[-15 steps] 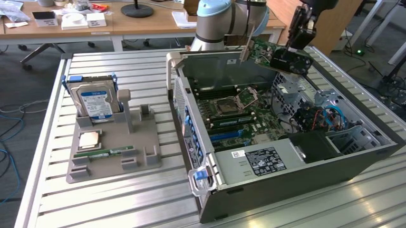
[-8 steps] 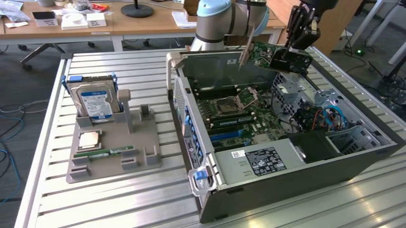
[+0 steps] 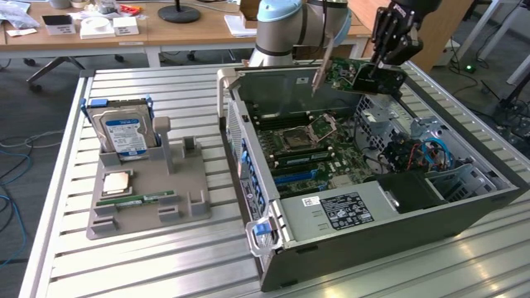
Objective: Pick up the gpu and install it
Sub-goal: 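Insert the gpu into the slot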
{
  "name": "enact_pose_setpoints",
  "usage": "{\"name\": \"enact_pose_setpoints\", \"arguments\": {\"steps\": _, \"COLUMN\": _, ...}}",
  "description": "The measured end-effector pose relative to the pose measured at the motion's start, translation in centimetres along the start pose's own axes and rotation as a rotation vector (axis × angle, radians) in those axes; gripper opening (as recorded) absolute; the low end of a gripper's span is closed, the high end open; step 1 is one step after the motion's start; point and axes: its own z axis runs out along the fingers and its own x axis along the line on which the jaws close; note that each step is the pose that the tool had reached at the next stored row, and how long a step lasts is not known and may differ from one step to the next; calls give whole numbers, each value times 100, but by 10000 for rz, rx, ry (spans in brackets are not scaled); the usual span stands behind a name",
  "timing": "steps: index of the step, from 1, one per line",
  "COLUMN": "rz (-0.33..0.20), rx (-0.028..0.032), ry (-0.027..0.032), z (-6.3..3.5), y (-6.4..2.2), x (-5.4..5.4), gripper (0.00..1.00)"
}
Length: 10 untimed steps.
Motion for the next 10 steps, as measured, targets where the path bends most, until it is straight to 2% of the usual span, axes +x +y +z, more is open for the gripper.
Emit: {"name": "enact_pose_setpoints", "arguments": {"steps": 10, "rz": -1687, "rx": -46, "ry": 86, "z": 0, "y": 0, "x": 0, "gripper": 26}}
